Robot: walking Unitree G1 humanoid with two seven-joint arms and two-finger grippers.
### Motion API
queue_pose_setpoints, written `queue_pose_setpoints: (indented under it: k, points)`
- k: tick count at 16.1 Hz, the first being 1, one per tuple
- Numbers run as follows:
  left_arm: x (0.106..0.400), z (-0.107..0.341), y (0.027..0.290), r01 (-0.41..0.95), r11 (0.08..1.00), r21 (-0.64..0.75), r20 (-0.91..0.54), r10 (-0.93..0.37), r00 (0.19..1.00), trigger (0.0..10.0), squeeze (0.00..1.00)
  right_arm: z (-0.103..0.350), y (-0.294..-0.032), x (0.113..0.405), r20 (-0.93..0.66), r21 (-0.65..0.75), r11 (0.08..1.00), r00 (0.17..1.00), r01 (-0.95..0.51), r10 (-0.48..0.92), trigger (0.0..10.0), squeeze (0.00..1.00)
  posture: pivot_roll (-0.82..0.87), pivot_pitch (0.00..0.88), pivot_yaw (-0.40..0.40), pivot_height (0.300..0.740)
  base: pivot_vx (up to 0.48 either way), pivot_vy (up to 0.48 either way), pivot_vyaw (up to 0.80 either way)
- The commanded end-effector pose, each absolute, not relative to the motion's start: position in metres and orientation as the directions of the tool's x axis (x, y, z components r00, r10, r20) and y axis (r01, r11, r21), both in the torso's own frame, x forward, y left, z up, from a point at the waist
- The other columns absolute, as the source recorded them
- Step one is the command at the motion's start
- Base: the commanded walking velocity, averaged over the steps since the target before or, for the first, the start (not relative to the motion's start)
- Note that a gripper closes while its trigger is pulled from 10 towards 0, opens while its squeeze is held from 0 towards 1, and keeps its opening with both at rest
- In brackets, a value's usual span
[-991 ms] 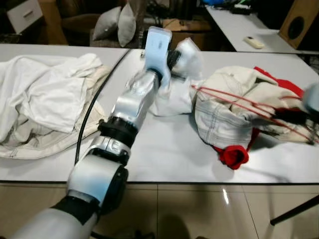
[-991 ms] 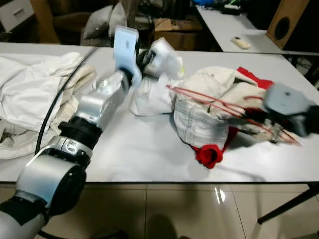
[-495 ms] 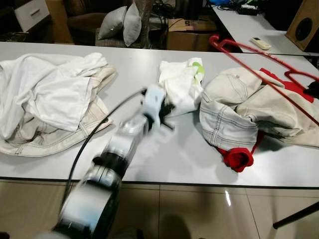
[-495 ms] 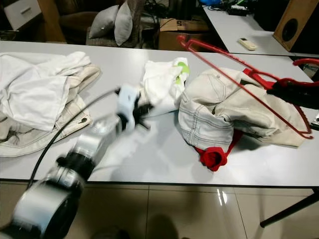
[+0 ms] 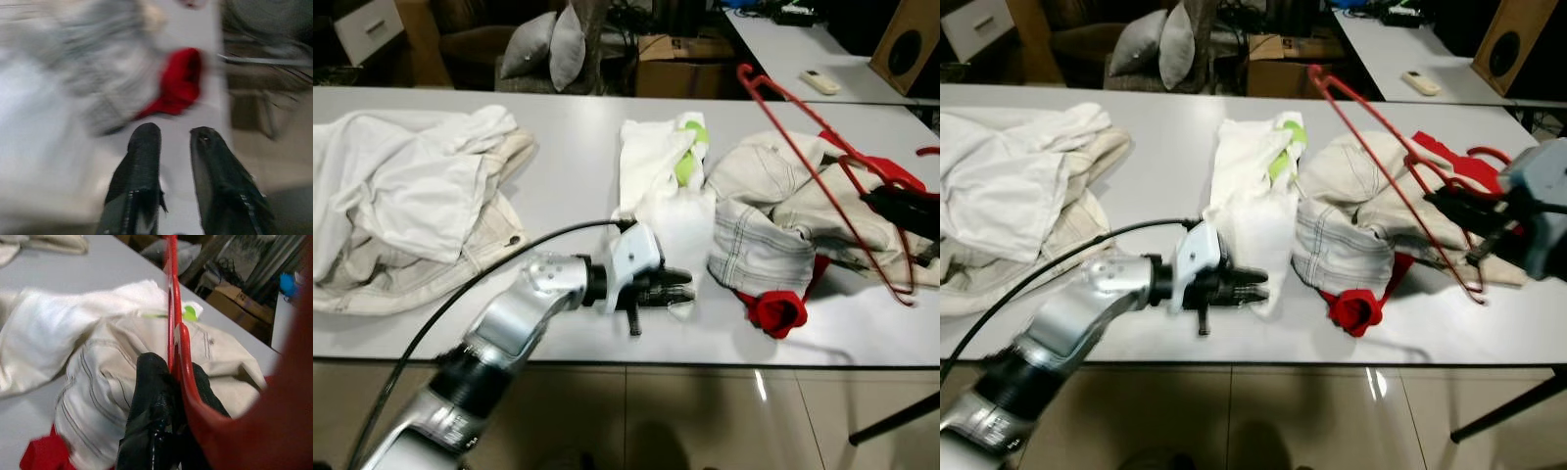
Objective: Hang hanger
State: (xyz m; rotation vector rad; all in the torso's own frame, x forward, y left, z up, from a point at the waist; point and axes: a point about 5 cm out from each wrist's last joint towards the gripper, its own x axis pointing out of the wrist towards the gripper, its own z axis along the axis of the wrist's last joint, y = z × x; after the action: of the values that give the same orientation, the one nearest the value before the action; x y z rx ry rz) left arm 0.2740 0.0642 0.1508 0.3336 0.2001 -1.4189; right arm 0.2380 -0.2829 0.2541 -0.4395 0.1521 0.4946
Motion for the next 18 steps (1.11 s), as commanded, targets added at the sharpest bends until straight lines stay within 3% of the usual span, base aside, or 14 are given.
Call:
queue_pose_setpoints:
  k: [1, 3, 7, 8, 9, 10, 11, 12, 13, 14, 18]
  points:
    - [0.263, 0.161, 0.065, 0.994, 0.047, 0.095, -0.354, -0.932, 0.078, 10.0, 1.0, 0.252, -0.275, 0.239, -0.241, -0.371, 0.795, 0.877, -0.48, 0.416, 10.0, 0.0, -0.04, 0.0, 0.006, 0.74, 0.0, 0.0, 0.0]
    - [0.253, 0.166, 0.071, 0.998, -0.003, 0.066, -0.402, -0.915, 0.024, 10.0, 1.0, 0.25, -0.27, 0.241, -0.215, -0.356, 0.821, 0.894, -0.447, 0.393, 10.0, 0.0, -0.04, 0.0, 0.007, 0.74, 0.0, 0.0, 0.0]
    - [0.263, 0.181, 0.084, 0.978, 0.193, 0.076, -0.26, -0.943, 0.206, 10.0, 1.0, 0.259, -0.248, 0.249, -0.107, -0.309, 0.855, 0.909, -0.416, 0.404, 10.0, 0.0, -0.04, 0.0, 0.012, 0.74, 0.0, 0.0, 0.0]
    - [0.267, 0.192, 0.091, 0.944, 0.31, 0.114, -0.17, -0.93, 0.326, 10.0, 1.0, 0.263, -0.239, 0.251, -0.062, -0.298, 0.874, 0.921, -0.385, 0.385, 10.0, 0.0, -0.04, 0.0, 0.013, 0.74, 0.0, 0.0, 0.0]
    - [0.277, 0.203, 0.103, 0.86, 0.496, 0.124, -0.091, -0.857, 0.507, 10.0, 0.96, 0.265, -0.229, 0.251, -0.025, -0.267, 0.893, 0.929, -0.363, 0.37, 10.0, 0.0, -0.04, 0.0, 0.014, 0.74, 0.0, 0.0, 0.0]
    - [0.279, 0.209, 0.11, 0.818, 0.563, 0.118, -0.048, -0.819, 0.571, 10.0, 0.8, 0.264, -0.224, 0.251, -0.018, -0.248, 0.901, 0.932, -0.356, 0.363, 10.0, 0.0, -0.04, 0.0, 0.014, 0.74, 0.0, 0.0, 0.0]
    - [0.281, 0.214, 0.116, 0.776, 0.619, 0.121, -0.001, -0.782, 0.624, 10.0, 0.31, 0.263, -0.218, 0.251, -0.014, -0.23, 0.909, 0.935, -0.349, 0.356, 10.0, 0.0, -0.03, 0.004, 0.016, 0.74, 0.0, 0.0, 0.0]
    - [0.283, 0.219, 0.129, 0.668, 0.736, 0.11, 0.059, -0.676, 0.735, 10.0, 0.11, 0.258, -0.203, 0.25, 0.013, -0.148, 0.937, 0.946, -0.318, 0.323, 10.0, 0.0, -0.03, 0.007, 0.018, 0.74, 0.0, 0.0, 0.0]
    - [0.284, 0.215, 0.138, 0.569, 0.82, 0.068, 0.06, -0.573, 0.818, 10.0, 0.01, 0.253, -0.186, 0.247, 0.055, -0.079, 0.951, 0.951, -0.298, 0.303, 10.0, 0.0, -0.03, 0.019, 0.029, 0.74, 0.0, 0.0, 0.0]
    - [0.279, 0.207, 0.142, 0.51, 0.858, 0.069, 0.038, -0.513, 0.858, 10.0, 0.0, 0.242, -0.17, 0.24, 0.06, -0.045, 0.958, 0.956, -0.283, 0.286, 10.0, 0.0, -0.03, 0.023, 0.032, 0.74, 0.0, 0.0, 0.0]
    - [0.266, 0.182, 0.141, 0.438, 0.896, 0.072, -0.048, -0.436, 0.899, 10.0, 0.0, 0.206, -0.15, 0.225, -0.02, 0.047, 0.973, 0.974, -0.226, 0.227, 10.0, 0.0, -0.04, 0.02, 0.051, 0.74, 0.0, 0.198, 0.0]
